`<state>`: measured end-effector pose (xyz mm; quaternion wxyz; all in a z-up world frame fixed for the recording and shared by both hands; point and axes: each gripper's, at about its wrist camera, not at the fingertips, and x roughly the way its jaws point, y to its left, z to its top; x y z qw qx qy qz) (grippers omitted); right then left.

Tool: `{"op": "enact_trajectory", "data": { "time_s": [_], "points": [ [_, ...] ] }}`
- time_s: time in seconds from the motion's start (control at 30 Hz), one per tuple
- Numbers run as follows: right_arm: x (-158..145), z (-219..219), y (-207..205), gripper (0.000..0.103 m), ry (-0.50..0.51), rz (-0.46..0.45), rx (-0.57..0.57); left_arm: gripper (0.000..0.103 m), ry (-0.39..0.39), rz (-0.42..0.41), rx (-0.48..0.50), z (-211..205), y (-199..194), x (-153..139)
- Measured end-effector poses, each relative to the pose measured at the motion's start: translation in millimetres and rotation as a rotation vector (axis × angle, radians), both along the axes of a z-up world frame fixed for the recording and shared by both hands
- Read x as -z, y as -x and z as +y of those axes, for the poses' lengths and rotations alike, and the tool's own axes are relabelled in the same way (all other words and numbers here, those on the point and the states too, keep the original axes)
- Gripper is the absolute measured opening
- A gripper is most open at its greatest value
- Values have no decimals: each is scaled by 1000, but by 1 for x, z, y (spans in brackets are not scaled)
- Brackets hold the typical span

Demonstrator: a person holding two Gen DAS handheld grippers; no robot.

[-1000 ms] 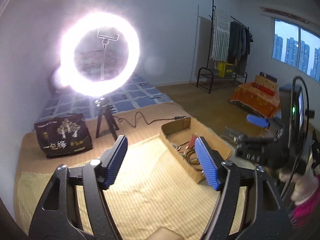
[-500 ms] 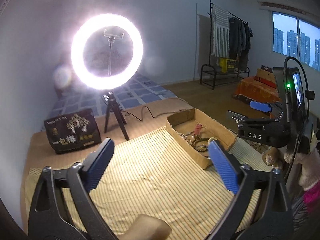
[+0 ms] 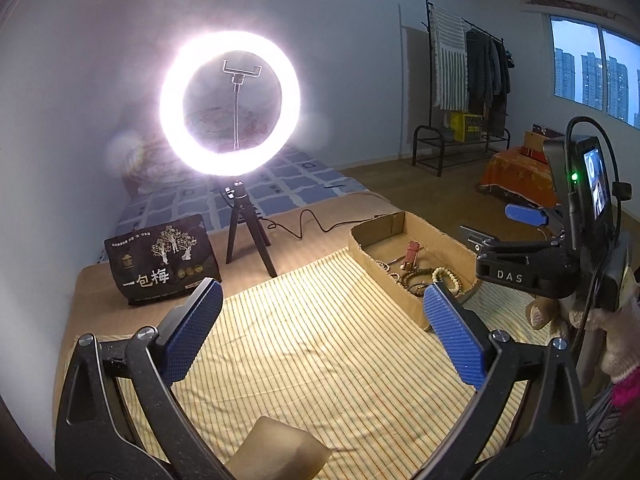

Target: Organize jewelry

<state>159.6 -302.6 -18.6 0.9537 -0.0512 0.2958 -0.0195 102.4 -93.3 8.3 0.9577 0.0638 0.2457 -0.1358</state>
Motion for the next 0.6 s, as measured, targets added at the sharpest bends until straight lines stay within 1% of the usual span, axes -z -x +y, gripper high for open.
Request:
{"op": "enact_trajectory", "data": {
  "time_s": [0.27, 0.6],
  "points": [
    [6, 3, 0, 81, 6, 22, -7, 102, 2, 4, -1, 2, 2, 1],
    [6, 4, -1, 81, 13, 20, -5, 102, -2, 7, 6, -1, 2, 3]
  ]
}}
